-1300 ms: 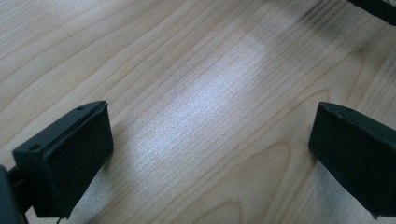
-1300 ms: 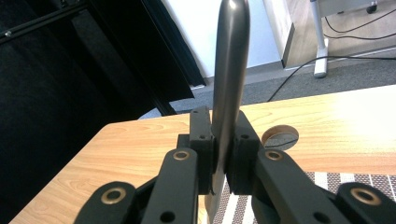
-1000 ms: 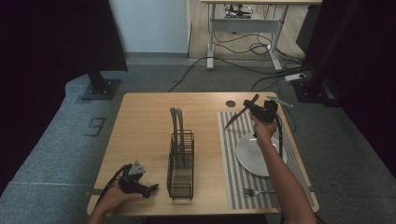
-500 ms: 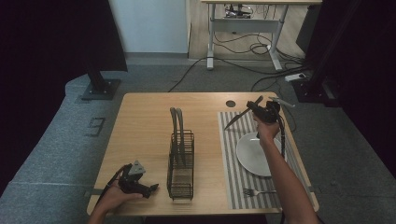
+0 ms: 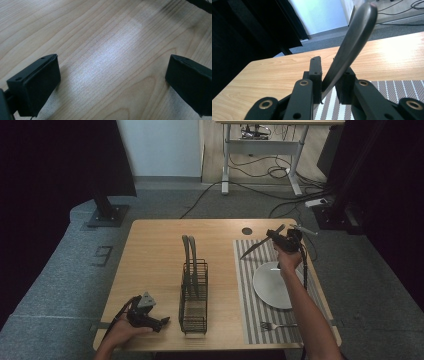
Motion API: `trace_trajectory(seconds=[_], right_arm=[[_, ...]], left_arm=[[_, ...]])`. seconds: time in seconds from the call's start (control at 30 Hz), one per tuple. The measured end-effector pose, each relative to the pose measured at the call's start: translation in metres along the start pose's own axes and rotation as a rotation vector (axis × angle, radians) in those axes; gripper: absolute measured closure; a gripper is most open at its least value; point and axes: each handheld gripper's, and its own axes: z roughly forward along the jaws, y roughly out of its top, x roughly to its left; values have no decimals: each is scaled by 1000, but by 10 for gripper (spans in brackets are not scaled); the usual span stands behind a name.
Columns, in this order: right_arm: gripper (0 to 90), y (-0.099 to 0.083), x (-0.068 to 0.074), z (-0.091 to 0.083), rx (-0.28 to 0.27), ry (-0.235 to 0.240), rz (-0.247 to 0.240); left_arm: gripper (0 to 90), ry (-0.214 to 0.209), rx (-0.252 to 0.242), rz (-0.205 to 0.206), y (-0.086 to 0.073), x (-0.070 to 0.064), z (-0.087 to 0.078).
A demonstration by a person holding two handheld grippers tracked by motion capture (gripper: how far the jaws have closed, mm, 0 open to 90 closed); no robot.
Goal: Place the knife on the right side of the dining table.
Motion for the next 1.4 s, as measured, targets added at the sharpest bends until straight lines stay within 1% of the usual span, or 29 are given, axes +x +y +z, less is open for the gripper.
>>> trace_trajectory(seconds=[0.17, 0.27, 0.3, 0.33, 0.4, 0.53, 0.67, 0.77, 1.1, 1.4], right_arm=[[758, 0, -3, 0, 5, -9, -2], [746, -1, -6, 0, 10, -26, -10], [740, -2, -8, 0, 12, -33, -5], [738, -3, -10, 0, 7, -35, -8], [735, -4, -11, -1, 6, -38, -3], [714, -9, -21, -2, 11, -55, 21], [700, -11, -25, -3, 15, -65, 27], [684, -12, -30, -3, 33, -82, 39], [658, -14, -34, -3, 50, -108, 32], [627, -16, -41, -1, 74, -132, 46]], left_arm=[[0, 0, 0, 0, 0, 0, 0], [0, 0, 0, 0, 0, 0, 0], [0, 0, 0, 0, 0, 0, 0], [0, 0, 0, 0, 0, 0, 0], [0, 0, 0, 0, 0, 0, 0], [0, 0, 0, 0, 0, 0, 0], [0, 0, 0, 0, 0, 0, 0], [0, 0, 0, 0, 0, 0, 0], [0, 0, 0, 0, 0, 0, 0], [0, 0, 0, 0, 0, 0, 0]])
